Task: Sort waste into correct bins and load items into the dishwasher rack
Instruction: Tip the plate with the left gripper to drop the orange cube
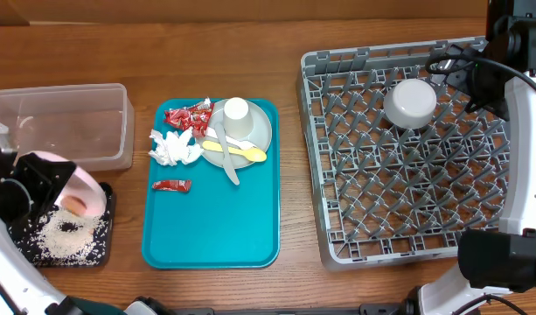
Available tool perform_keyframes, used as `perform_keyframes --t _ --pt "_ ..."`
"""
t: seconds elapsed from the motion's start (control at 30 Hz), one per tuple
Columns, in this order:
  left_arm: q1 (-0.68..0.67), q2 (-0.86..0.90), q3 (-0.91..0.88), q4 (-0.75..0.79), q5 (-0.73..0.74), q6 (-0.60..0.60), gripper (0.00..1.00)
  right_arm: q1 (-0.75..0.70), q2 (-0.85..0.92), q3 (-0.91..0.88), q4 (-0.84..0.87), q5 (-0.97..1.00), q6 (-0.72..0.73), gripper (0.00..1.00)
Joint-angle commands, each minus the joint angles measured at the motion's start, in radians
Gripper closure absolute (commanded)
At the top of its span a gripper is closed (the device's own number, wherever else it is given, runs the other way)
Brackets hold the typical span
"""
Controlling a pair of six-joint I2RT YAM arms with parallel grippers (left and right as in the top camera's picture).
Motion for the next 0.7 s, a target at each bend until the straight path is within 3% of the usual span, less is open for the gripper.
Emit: perform_keyframes --t 0.0,0.13,0.47,0.67 --pt "0.071 -0.02 0.023 -0.023 0.097 0.058 0.96 0.002 -0.009 0.002 0.005 0.011 0.005 0.0" --pt "0.126 -0.02 0.023 -0.025 0.235 0.114 0.96 0.002 -0.009 0.002 0.005 0.011 0.005 0.0" --pt "0.141 -0.024 0.022 -0.051 0.242 0.121 0.96 0.002 -0.009 0.002 0.005 0.011 0.005 0.0" --pt "0.061 -0.105 0.047 -0.102 0.24 0.146 0.96 0.002 -0.009 0.002 0.005 0.011 0.005 0.0"
